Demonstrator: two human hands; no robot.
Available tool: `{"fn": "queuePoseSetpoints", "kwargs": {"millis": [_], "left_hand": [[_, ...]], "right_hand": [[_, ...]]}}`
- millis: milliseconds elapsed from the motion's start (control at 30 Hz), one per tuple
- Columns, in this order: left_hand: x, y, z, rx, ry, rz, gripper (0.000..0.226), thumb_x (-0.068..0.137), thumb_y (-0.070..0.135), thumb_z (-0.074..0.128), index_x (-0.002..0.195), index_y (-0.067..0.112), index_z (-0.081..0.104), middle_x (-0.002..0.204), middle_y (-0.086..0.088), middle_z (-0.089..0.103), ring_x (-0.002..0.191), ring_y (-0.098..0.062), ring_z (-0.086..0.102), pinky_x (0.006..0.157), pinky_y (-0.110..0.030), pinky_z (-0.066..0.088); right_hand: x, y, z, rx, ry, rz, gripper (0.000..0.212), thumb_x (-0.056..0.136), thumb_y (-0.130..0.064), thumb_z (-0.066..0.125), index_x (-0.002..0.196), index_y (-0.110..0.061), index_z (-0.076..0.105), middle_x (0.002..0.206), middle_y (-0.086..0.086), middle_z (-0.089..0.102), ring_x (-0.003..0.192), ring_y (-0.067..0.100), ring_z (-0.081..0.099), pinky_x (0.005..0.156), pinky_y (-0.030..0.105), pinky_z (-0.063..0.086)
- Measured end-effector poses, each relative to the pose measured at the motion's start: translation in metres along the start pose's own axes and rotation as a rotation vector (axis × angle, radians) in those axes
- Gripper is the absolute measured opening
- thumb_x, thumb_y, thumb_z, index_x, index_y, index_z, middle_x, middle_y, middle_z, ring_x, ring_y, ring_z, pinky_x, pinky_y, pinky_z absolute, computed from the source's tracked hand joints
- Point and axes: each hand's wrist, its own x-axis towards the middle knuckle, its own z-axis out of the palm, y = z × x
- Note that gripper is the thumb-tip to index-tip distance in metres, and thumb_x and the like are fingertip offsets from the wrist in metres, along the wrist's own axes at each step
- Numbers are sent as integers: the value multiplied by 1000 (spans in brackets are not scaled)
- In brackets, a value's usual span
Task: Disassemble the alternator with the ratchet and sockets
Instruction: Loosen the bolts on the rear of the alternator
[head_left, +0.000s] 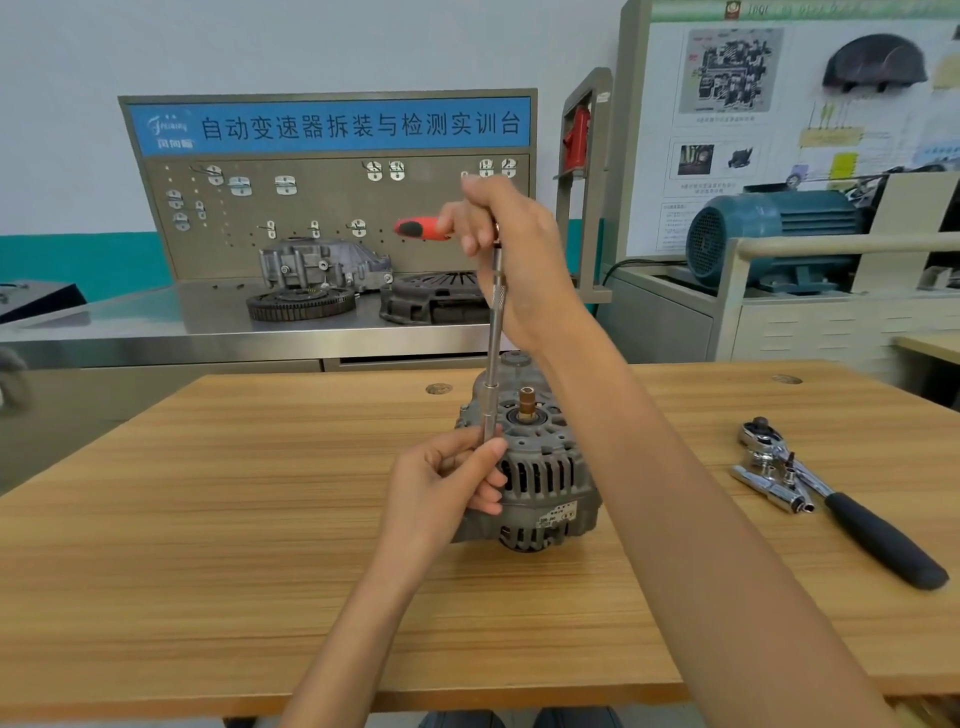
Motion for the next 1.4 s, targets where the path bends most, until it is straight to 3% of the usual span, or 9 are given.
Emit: {"fn": "queuePoseSetpoints", "kwargs": {"millis": [100,167,300,567,733,1033,1167,1267,1400], "left_hand": [[1,0,1,4,4,-8,11,87,10,63,89,17,71,53,0,63,44,-7,57,46,-17,50],[2,0,2,9,10,-11,9,87,11,63,86,16,71,52,1,63,43,-7,56,46,-17,50],[2,1,2,13,15,-13,10,87,10,63,85,15,71,51,1,62,42,-7,56,45,-17,49],[1,1,3,17,24,-2,8,87,11,63,87,15,70,51,1,62,42,-6,56,45,-16,49],[1,0,2,25,23,-5,7,87,11,64,89,12,71,51,1,62,43,-6,56,45,-16,49],[0,1,0,-5,4,-17,13,86,12,64,94,20,70,55,-1,64,46,-7,59,48,-17,51],[2,-1,2,6,30,-6,10,85,13,64,92,14,71,53,0,64,44,-7,58,46,-17,50],[3,-3,3,7,54,-10,13,85,12,63,96,9,70,50,0,63,41,-6,56,45,-16,49],[2,-3,3,10,45,-12,12,85,14,64,95,14,70,52,0,63,44,-7,58,46,-17,50]], "right_hand": [[-4,6,4,-126,129,-102,47,96,-9,47,50,-12,40,50,0,40,60,13,44,74,11,42],[-7,10,9,-372,228,-259,47,94,-10,50,50,-17,37,47,-10,32,51,7,33,58,15,33],[-10,13,16,-759,394,-489,40,91,-15,54,53,-17,39,48,-14,28,55,13,34,73,31,36],[-10,12,11,-614,330,-359,40,93,-16,53,58,4,54,51,-3,38,58,16,39,75,31,37],[-9,4,9,-482,225,-268,49,93,-12,53,48,-17,34,43,-11,27,49,6,26,58,22,30],[-9,5,6,-192,75,-179,40,95,-11,50,56,-11,45,63,11,41,59,5,41,64,0,39],[-11,6,13,-462,145,-326,45,93,-10,54,51,-16,38,49,-11,33,51,5,31,67,20,36],[-18,10,24,-918,399,-558,38,90,-17,56,54,-17,45,51,-9,41,59,13,41,73,30,32],[-16,8,25,-846,352,-477,47,91,-16,55,49,-23,34,50,-11,36,61,15,40,72,29,31]]}}
